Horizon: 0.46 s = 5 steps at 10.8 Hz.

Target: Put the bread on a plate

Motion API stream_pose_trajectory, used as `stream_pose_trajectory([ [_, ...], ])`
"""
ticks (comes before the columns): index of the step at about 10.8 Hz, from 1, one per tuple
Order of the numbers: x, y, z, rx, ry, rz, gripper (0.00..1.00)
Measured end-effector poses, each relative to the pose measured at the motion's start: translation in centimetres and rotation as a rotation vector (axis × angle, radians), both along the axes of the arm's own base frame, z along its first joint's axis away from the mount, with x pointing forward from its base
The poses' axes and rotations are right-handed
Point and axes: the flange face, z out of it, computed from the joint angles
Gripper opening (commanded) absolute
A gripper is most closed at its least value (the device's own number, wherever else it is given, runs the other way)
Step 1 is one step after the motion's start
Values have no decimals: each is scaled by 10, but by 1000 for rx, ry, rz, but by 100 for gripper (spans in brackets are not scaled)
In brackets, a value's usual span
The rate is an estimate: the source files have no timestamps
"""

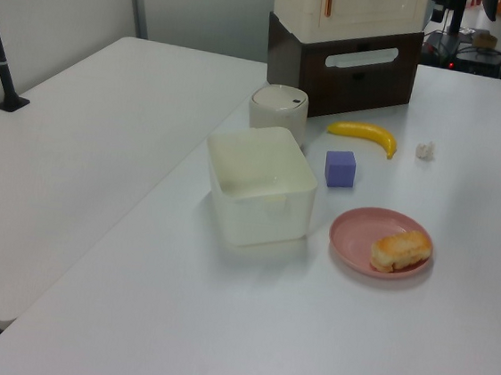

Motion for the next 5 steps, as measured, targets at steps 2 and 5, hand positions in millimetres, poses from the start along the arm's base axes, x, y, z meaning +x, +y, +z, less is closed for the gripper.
stream_pose_trajectory([
  [2,1,2,-1,25,-4,-7,100],
  [5,4,3,1,34,-29,-8,100],
])
